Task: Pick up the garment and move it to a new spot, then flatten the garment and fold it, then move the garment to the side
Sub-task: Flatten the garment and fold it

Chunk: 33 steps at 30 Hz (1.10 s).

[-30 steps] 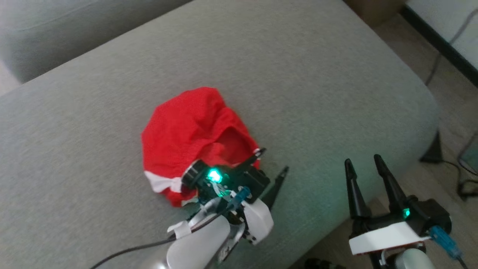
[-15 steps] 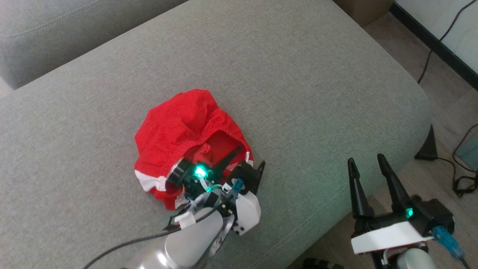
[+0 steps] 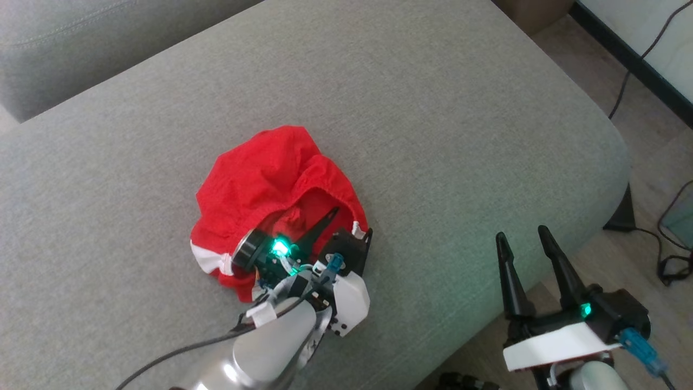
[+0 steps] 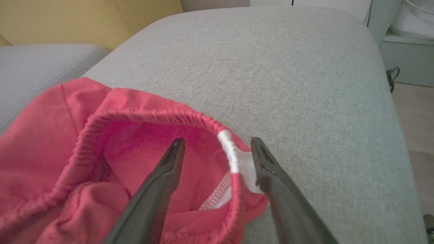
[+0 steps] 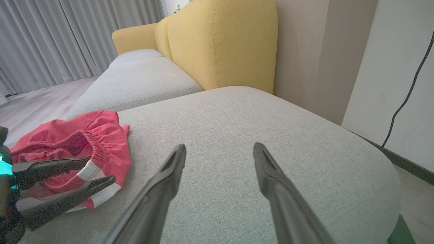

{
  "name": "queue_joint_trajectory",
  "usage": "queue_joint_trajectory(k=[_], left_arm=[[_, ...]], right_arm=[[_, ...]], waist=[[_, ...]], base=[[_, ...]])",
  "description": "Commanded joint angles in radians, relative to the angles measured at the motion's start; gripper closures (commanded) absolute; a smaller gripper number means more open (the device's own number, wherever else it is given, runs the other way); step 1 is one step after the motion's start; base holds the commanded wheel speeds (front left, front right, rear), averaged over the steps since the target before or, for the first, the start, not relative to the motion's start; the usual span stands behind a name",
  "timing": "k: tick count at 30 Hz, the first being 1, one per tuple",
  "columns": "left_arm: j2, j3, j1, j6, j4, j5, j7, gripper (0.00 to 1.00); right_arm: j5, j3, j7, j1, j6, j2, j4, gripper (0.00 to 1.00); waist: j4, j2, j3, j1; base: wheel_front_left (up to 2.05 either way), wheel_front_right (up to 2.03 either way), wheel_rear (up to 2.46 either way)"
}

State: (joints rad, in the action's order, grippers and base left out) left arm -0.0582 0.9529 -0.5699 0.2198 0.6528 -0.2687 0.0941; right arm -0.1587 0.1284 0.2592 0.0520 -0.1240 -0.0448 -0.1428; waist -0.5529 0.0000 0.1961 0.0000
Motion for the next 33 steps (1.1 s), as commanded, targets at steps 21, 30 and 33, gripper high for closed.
queue_joint_trajectory(k=[21,30,33], left_arm=[[0.008,-0.101,-0.299,-0.194,-0.363,-0.191,-0.124,1.0],[-0.074,-0.258,-0.358,-0.224,-0.463,-0.349,-0.033,1.0],[-0.126,-0.273,-0.251,-0.228,-0.486,-0.413,0.002,1.0]], right_arm=[[0.005,0.015,0.003,-0.037,-0.007,-0.005,0.016,0.0],[0.016,-0.002,0.003,-0.038,-0.007,-0.005,0.021,0.0],[0.014,-0.014,0.003,-0.039,-0.007,-0.005,0.024,0.0]], waist=[[0.124,0.0,-0.031,0.0],[0.267,0.0,-0.025,0.0],[0.311,0.0,-0.01,0.0]], base=[[0.0,0.0,0.0],[0.0,0.0,0.0],[0.0,0.0,0.0]])
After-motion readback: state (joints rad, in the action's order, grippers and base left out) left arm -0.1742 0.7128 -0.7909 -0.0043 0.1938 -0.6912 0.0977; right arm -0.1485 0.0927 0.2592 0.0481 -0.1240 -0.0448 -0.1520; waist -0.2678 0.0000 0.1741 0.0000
